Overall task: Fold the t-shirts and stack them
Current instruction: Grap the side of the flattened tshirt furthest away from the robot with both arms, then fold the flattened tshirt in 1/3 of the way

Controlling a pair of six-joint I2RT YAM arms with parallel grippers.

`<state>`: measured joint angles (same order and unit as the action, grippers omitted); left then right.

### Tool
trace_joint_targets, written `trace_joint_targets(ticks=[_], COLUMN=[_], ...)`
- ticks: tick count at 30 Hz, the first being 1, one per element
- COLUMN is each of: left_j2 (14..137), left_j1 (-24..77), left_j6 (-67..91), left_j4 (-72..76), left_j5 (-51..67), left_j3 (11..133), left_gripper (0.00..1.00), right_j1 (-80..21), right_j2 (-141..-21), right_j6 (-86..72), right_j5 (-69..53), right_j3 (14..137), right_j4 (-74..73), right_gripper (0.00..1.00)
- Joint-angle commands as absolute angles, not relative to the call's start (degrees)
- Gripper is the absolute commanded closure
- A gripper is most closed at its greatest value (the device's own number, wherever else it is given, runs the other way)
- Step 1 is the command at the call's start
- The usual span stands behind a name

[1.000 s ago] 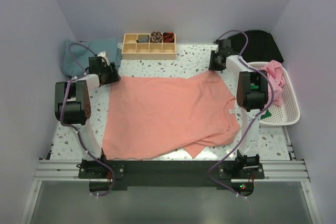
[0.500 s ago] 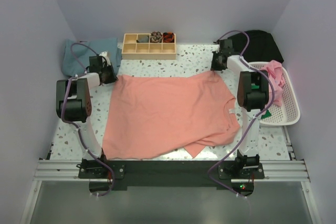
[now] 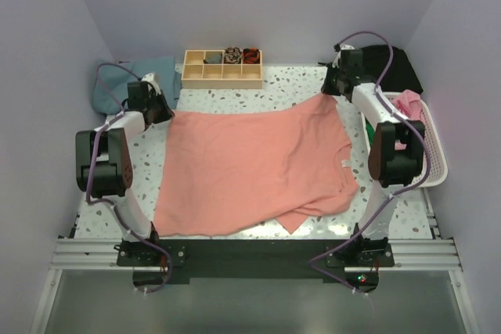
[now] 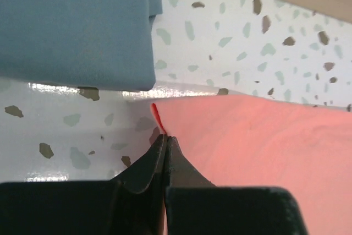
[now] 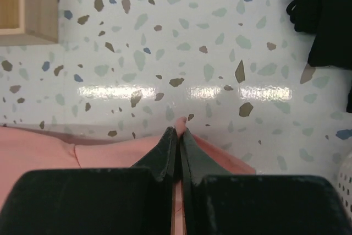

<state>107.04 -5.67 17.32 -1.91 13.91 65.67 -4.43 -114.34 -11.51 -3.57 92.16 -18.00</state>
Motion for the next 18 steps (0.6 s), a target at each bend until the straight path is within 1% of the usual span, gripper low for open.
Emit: trace_joint_targets(ticks=[1,8,12,16,18], left_j2=[98.01,97.04,90.55,85.70,81.50], left_j1=[-5.89,-5.80,-5.63,-5.27,-5.01], left_j6=[20.74,21.18,23.99,26.54,27.07], left_j4=[3.68,3.34,11.24,9.49,9.32], left_j5=[14.15,15.64,19.60,19.60,17.42], left_j3=[62.15,60.82,53.10,49.40,46.50], left_gripper=[1.00,1.00,1.00,1.00,1.00], right_j1=[-4.13,-4.13,-4.22,-4.31,-4.74], right_j2=[-106.09,-103.27,-100.55,-95.90,-91.86], right_j6=[-10.46,-10.99,-12.13,-14.15,-14.50], right_j5=[-2.90,-2.99,-5.18,-7.38,-8.17], right_j3=[89.39,85.96,82.46,78.76,75.43], right_j4=[-15.65,-16.26,-15.48,-16.70,-16.79], right_gripper=[1.00,1.00,1.00,1.00,1.00])
